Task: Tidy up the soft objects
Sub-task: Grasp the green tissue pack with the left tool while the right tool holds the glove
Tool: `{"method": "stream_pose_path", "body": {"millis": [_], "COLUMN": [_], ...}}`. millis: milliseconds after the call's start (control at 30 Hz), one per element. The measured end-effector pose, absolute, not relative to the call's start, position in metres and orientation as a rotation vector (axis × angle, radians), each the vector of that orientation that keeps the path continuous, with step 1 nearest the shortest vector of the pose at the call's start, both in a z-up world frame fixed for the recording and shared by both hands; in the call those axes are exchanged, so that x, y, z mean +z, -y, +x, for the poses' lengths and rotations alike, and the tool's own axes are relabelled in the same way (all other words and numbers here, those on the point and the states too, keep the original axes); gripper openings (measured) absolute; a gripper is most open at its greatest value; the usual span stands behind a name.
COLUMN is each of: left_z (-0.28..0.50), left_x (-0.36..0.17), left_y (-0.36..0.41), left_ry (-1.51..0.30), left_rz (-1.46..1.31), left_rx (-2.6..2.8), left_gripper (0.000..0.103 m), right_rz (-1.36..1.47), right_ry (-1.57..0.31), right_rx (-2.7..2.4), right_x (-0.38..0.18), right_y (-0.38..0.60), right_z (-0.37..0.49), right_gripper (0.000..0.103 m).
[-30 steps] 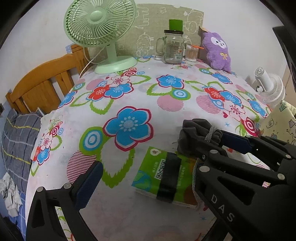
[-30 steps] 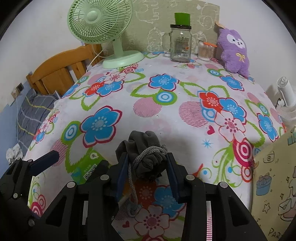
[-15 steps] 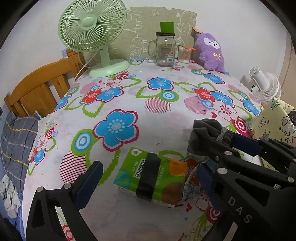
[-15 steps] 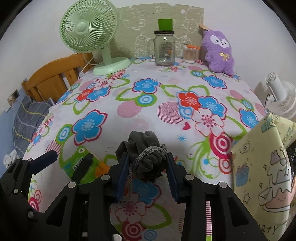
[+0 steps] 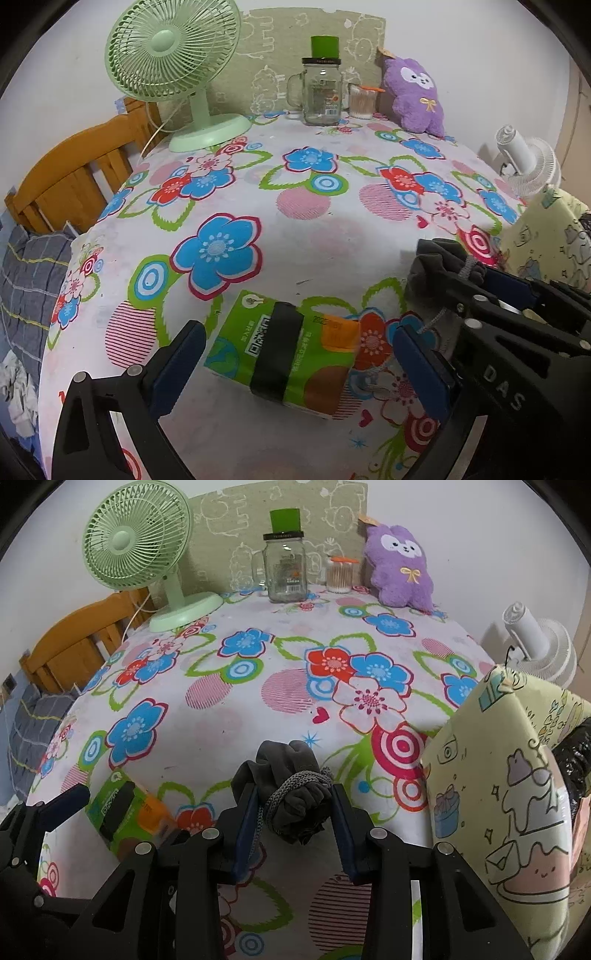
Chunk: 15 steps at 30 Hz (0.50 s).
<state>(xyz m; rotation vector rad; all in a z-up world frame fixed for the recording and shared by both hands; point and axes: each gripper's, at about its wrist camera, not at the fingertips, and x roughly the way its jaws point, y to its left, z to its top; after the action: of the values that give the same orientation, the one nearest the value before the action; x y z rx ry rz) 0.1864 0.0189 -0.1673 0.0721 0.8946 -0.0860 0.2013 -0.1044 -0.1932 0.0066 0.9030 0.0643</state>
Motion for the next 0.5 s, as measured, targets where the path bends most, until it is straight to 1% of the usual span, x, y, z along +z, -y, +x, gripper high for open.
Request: {"method": "stream_pose_path", "body": {"millis": [367,500], "left_z": [0.194,0.194], "left_x": [-0.183,-0.184], "left_y": [-0.031,-0.035], "left_ry": [-0.929,-0.933], "left_rz": [0.045,0.011], "left_rx": [-0.056,-0.081], "left_gripper": [0.102,0.089], "right_rz": [-0.009,-0.014], "right_ry": [-0.899,-0.899], "right_rx": [0.093,0.098], "right_x": [-0.196,-0.197], "right_y": [0.091,0.088], "right_z": [0.2,0.2], "right_gripper": [0.042,0.042]}}
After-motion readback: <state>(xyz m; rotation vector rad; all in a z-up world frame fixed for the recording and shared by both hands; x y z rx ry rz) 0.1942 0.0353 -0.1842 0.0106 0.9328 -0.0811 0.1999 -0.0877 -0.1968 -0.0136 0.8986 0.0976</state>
